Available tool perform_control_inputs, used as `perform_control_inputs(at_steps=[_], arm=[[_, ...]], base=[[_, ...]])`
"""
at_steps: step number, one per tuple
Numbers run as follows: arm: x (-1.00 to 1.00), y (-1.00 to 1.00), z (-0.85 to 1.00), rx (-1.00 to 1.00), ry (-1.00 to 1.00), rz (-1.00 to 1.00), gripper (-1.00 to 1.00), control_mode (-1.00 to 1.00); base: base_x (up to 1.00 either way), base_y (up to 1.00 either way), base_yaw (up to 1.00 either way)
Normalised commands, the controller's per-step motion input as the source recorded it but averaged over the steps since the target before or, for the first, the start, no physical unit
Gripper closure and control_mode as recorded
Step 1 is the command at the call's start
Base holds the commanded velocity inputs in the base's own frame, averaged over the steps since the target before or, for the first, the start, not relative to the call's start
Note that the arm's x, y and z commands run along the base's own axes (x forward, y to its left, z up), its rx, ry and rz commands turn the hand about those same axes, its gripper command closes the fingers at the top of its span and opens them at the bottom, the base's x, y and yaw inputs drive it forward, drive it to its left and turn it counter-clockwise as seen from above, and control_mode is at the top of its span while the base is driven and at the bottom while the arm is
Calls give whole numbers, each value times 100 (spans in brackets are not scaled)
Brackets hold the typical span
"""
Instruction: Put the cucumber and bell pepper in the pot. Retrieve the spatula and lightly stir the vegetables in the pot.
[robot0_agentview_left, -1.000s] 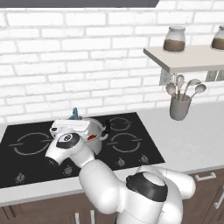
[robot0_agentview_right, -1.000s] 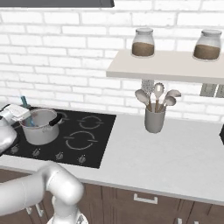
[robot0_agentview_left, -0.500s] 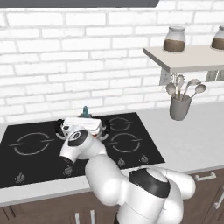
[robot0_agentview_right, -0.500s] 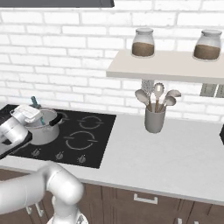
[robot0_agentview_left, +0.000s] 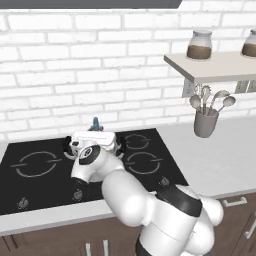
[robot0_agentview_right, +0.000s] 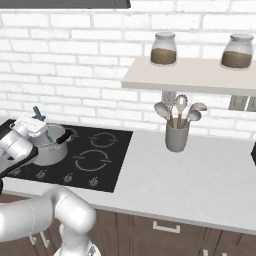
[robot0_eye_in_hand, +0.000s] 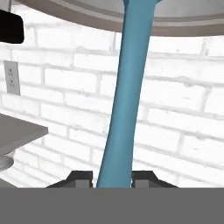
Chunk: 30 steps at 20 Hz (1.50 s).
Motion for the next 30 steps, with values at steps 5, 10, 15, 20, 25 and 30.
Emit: perform_control_inputs(at_steps=[5,10,15,20,25,30], arm=[[1,3,30,0,-12,6,100,-100],[-42,10,0,0,1,11,100,-100],[-31,19,-1,0,5,14,100,-100],[-5,0,10,7,19,15,100,-100],[-5,-1,-14,3,18,15,100,-100],[-16,-2,-39,0,2,11,100,-100]], base=[[0,0,0],[0,0,0],[0,0,0],[0,0,0],[0,0,0],[0,0,0]])
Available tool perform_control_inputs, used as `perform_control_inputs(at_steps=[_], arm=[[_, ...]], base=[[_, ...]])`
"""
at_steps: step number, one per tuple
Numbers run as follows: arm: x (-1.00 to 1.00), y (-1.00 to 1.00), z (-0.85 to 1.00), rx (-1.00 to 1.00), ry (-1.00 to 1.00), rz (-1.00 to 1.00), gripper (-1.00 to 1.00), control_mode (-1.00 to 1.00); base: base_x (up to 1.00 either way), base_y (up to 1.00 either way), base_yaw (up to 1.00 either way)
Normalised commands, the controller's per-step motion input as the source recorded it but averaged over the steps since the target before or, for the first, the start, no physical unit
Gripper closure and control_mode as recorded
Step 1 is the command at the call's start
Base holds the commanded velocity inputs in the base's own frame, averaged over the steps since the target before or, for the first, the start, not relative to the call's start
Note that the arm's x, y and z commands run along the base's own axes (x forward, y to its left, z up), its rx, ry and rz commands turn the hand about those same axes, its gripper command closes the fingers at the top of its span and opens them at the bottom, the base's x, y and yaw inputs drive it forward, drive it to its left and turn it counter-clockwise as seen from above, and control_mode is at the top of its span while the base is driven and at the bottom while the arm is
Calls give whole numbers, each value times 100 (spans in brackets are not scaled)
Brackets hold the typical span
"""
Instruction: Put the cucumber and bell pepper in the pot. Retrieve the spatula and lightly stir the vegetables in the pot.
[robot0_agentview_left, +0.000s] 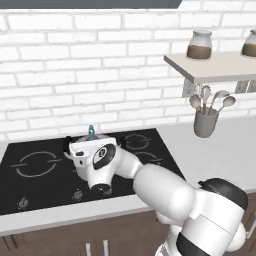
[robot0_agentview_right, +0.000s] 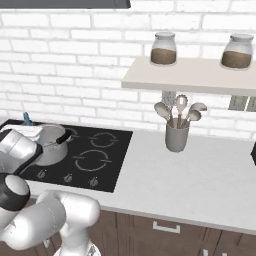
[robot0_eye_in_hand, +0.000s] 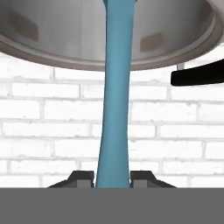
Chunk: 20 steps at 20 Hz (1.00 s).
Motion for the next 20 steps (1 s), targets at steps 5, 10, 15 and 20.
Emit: perform_control_inputs(at_steps=[5,10,15,20], arm=[[-4,-15,-40,0,-8,1,100,-100],[24,-37,-23,0,-6,0,100,-100],[35,-19,-9,0,-13,0,100,-100],[34,-1,0,0,-23,0,100,-100]], base=[[0,0,0],[0,0,0],[0,0,0],[0,0,0]])
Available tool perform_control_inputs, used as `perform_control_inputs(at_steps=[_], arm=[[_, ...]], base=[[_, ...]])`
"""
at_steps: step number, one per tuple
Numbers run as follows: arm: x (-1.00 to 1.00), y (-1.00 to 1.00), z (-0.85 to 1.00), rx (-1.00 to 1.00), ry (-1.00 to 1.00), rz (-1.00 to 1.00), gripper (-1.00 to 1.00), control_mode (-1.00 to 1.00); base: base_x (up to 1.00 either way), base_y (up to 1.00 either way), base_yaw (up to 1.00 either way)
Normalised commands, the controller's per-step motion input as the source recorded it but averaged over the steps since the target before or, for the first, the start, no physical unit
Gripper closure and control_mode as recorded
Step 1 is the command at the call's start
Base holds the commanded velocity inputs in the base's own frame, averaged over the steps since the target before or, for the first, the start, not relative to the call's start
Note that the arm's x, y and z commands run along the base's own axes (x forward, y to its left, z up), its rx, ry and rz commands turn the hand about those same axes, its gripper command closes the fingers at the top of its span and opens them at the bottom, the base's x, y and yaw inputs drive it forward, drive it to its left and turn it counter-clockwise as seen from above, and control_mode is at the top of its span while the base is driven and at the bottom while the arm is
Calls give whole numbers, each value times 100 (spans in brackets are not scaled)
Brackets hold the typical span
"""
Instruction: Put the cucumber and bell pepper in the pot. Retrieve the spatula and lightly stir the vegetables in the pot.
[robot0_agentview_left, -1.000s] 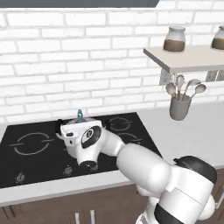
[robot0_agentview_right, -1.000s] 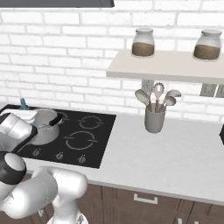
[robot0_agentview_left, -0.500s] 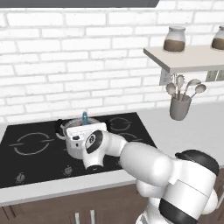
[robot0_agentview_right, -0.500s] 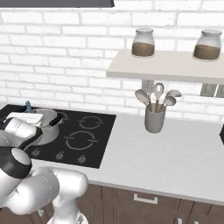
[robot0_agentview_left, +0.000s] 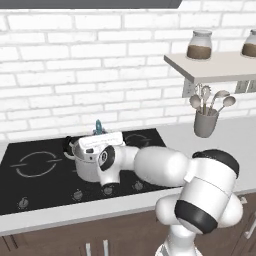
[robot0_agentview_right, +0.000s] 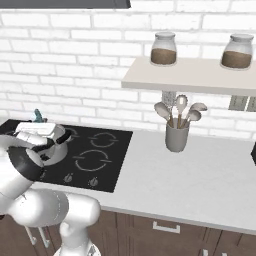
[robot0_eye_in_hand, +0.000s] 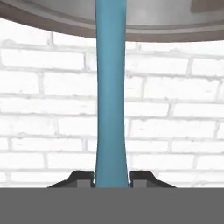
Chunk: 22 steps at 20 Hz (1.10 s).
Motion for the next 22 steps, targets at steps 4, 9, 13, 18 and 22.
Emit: perform_control_inputs(at_steps=[4,9,13,18,22], arm=[[23,0,0,0,-34,0,100,-100],[-4,1,0,0,-16,0,100,-100],[-53,9,0,0,22,0,100,-100],[-42,6,4,1,43,1,100,-100],[11,0,14,7,39,0,100,-100]], base=[[0,0,0],[0,0,0],[0,0,0],[0,0,0],[0,0,0]])
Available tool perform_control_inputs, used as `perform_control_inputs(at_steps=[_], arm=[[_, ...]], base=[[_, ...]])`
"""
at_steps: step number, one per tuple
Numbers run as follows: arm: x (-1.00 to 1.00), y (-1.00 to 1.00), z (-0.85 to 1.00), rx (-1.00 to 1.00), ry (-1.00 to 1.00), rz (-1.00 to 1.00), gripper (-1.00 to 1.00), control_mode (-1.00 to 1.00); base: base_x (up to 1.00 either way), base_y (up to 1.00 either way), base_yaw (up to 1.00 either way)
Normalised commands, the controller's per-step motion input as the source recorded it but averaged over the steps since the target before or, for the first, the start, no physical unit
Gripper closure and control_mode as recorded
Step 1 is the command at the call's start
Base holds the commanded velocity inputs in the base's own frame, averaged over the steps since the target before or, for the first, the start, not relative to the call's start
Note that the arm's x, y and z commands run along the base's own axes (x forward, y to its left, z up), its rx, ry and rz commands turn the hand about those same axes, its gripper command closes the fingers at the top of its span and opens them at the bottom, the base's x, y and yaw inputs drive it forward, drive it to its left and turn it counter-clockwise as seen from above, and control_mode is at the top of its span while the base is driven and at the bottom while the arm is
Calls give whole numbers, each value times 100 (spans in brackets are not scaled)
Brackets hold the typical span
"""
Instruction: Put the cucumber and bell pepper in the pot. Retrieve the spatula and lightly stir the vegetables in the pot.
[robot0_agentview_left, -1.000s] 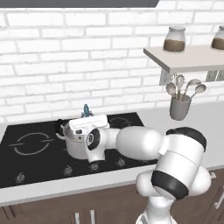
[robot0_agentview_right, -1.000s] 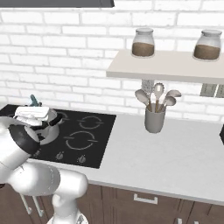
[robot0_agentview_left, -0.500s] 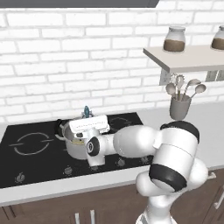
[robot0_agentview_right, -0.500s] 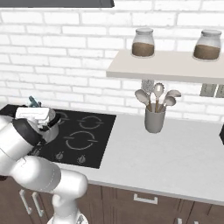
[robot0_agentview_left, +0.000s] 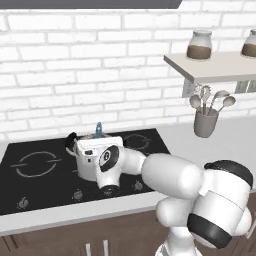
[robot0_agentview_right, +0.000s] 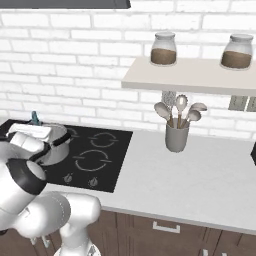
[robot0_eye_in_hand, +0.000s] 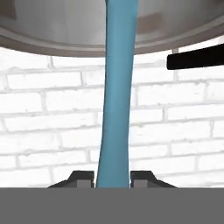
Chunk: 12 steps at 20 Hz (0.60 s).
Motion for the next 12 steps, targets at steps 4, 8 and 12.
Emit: perform_control_inputs(at_steps=[4,8,12], arm=[[35,0,3,7,32,0,100,-100],[13,0,-7,2,22,0,100,-100],[-16,0,-30,0,2,0,100,-100]], base=[[0,0,0],[0,0,0],[0,0,0]])
